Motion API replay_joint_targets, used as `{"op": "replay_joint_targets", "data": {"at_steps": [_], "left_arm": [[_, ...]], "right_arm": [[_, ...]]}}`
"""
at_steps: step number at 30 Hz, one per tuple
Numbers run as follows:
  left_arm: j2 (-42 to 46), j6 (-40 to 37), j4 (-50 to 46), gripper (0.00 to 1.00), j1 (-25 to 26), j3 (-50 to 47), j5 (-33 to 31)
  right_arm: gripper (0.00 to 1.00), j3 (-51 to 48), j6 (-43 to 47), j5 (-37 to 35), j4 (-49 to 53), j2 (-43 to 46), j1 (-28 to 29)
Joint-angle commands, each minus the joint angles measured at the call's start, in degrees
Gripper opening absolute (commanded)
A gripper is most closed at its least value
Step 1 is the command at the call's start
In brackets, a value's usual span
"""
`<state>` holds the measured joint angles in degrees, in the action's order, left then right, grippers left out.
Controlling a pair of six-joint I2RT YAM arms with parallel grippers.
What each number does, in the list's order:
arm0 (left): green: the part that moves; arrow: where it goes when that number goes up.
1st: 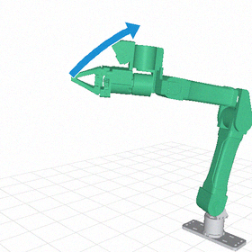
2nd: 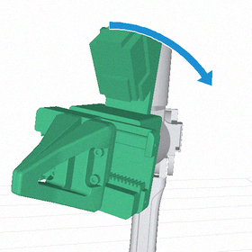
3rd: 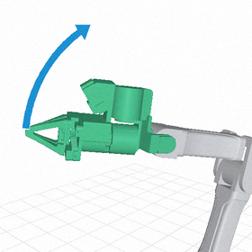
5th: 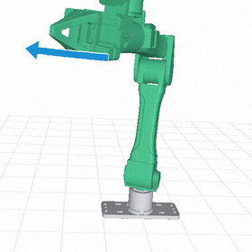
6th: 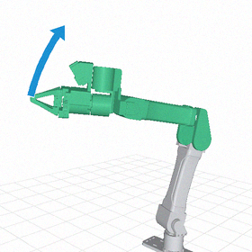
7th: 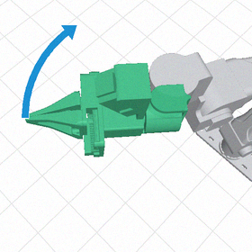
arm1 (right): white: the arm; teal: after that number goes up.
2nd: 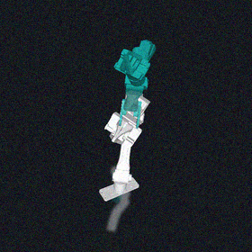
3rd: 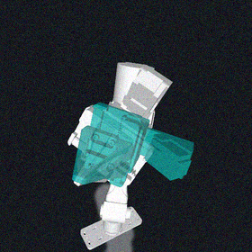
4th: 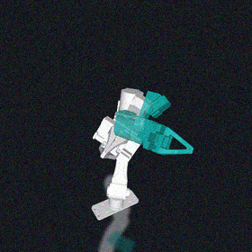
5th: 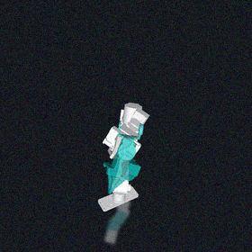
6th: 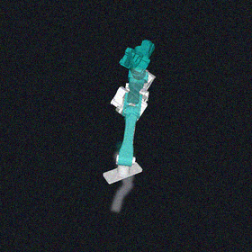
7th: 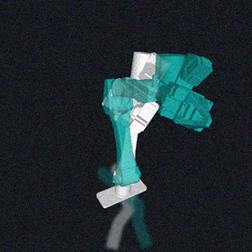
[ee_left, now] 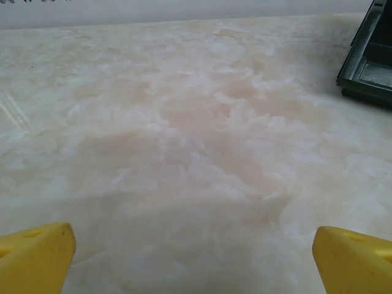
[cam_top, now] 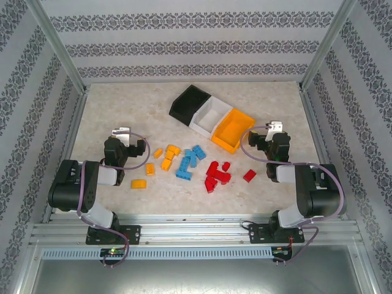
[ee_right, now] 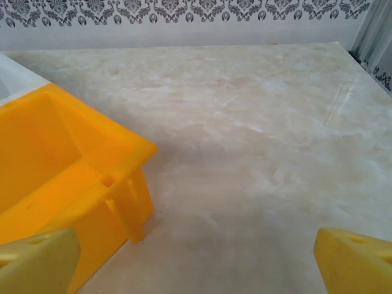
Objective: Sort the legos into containers by color
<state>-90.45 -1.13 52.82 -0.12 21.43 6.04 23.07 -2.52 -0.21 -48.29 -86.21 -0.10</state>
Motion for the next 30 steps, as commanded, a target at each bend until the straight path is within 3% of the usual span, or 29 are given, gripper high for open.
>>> {"op": "replay_joint_targets", "data": {"at_steps": [1, 4, 9, 30], "left_arm": [[-0.28, -0.82, 2.60, 1.00, -0.45, -0.34, 1.24], [-0.25, -0.51, 2.74, 1.00, -0.41, -0.43, 0.60], [-0.34, 2.21, 1.32, 1.00, -0.41, 0.44, -6.78], [0.72, 2.53, 1.11, 1.00, -0.45, 0.19, -7.85]], "right_arm": [[0.98, -0.65, 1.13, -0.55, -1.89, -0.15, 0.63], [0.98, -0.58, 1.12, -0.58, -1.81, -0.11, 0.63], [0.98, -0.59, 1.07, -0.55, -1.79, -0.18, 0.63], [0.98, 0.64, 0.20, -0.23, 1.35, 1.03, -0.09]]}}
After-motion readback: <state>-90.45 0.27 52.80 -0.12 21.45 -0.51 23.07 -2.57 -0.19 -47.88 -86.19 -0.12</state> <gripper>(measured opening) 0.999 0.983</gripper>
